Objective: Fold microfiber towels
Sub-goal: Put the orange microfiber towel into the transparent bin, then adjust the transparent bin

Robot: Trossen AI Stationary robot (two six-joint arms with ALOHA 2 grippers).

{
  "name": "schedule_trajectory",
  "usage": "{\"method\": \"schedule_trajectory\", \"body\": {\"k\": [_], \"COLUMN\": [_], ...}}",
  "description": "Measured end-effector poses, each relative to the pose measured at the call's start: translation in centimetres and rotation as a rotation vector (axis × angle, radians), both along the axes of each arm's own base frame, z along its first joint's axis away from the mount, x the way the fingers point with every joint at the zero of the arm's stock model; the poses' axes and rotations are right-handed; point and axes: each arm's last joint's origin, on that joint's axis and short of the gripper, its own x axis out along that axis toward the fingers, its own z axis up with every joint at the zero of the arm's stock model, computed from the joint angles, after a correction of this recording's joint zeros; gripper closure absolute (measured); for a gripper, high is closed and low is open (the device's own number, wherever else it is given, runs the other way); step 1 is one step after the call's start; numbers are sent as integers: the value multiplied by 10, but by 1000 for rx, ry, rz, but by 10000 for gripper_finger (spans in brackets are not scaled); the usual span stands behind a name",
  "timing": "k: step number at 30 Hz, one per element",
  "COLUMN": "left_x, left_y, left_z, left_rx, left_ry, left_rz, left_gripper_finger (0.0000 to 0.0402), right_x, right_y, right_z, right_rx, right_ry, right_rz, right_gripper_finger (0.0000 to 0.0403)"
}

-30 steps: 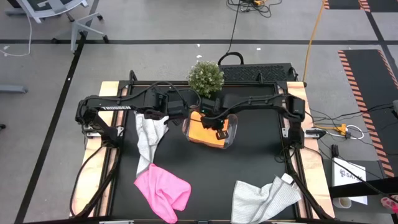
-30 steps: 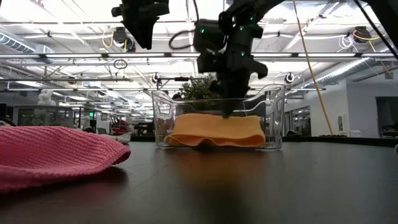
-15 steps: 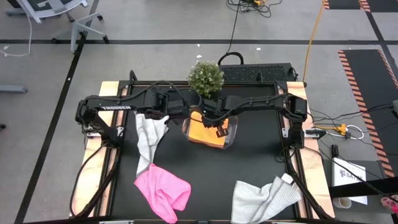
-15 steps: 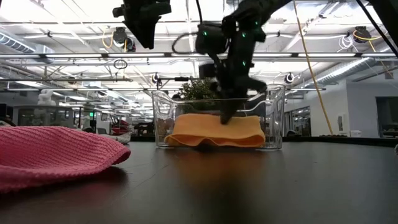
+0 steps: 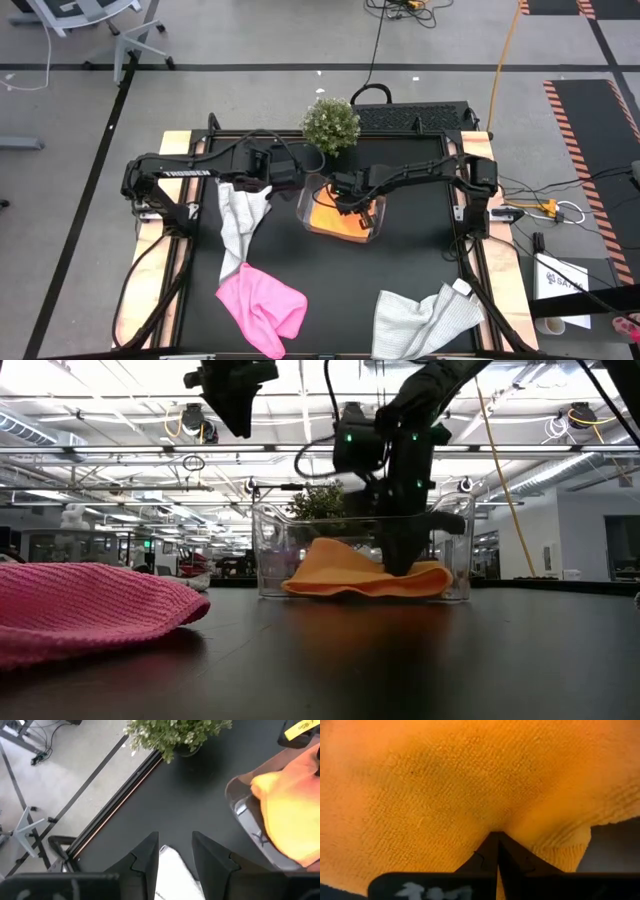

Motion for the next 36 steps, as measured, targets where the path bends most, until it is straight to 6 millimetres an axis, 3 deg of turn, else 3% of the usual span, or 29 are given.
{"method": "schedule_trajectory", "body": {"k": [4, 9, 13, 19, 23, 28, 32, 36], "left_x": [2, 2, 1, -3, -7, -13, -19, -15], "left_y": [0, 0, -1, -4, -7, -8, -3, 2], "left_z": [1, 0, 0, -12, -43, -87, -103, -116], "left_rx": [1, 1, -34, -171, -277, -304, -333, -355], "left_ry": [-18, -17, -7, 99, 210, 285, 327, 279], "left_rz": [-2, -2, -18, -115, -155, -132, -102, -148], "left_gripper_finger": [282, 282, 282, 282, 282, 282, 282, 282], "right_x": [0, -14, -40, -90, -112, -122, -123, -122], "right_y": [1, 3, 6, 20, 34, 50, 61, 65], "right_z": [28, 74, 109, 137, 127, 82, 48, 33], "right_rx": [-18, -54, -13, -61, -15, 103, 188, 237], "right_ry": [-110, -255, -312, -200, -179, -211, -239, -287], "right_rz": [-15, -120, -305, -562, -675, -774, -809, -850], "right_gripper_finger": [403, 403, 403, 403, 403, 403, 403, 403]}}
